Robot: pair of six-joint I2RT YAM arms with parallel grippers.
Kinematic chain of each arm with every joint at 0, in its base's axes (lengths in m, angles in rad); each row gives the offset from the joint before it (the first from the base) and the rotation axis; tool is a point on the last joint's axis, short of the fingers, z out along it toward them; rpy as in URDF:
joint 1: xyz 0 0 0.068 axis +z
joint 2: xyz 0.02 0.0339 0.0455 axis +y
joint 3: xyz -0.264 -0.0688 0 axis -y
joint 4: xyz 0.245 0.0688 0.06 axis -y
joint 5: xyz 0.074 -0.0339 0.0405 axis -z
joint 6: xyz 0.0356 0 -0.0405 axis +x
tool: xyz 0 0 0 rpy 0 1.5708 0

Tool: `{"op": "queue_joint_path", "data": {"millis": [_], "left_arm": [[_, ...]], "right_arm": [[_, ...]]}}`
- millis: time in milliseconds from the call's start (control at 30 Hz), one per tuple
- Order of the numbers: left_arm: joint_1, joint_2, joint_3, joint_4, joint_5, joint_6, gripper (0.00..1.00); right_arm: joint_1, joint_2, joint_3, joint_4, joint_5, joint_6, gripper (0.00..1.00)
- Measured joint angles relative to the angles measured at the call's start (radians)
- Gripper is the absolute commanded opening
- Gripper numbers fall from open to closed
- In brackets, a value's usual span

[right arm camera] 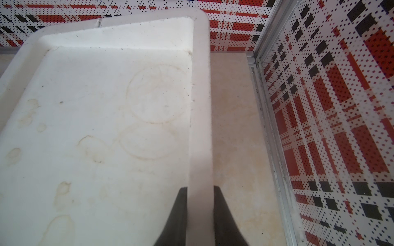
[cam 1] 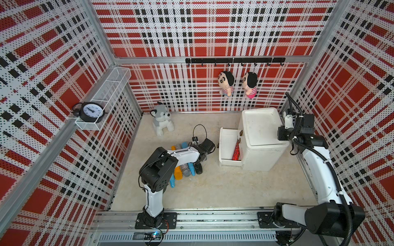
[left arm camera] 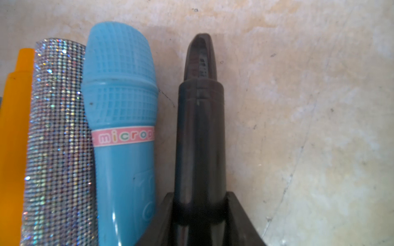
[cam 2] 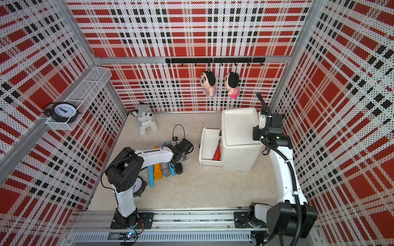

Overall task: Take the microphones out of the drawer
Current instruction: Place the microphone at the center of the board.

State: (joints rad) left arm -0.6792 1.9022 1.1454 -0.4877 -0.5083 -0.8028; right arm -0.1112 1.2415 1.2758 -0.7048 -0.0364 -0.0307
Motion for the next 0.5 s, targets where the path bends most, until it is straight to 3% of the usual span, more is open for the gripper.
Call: {"op": "queue_joint_path", "data": {"millis": [300, 500], "left_arm": [[0.005, -0.005, 0.0, -0.013, 0.006, -0.002, 0.51], [0.005, -0.03, 0.0, -0.027, 0.007, 0.0, 0.61]], "right_arm": [[0.0, 0.0, 0.0, 0.0, 0.0, 0.0, 0.0], [0.005, 0.0, 0.0, 0.0, 0.005, 0.0, 0.0]]}}
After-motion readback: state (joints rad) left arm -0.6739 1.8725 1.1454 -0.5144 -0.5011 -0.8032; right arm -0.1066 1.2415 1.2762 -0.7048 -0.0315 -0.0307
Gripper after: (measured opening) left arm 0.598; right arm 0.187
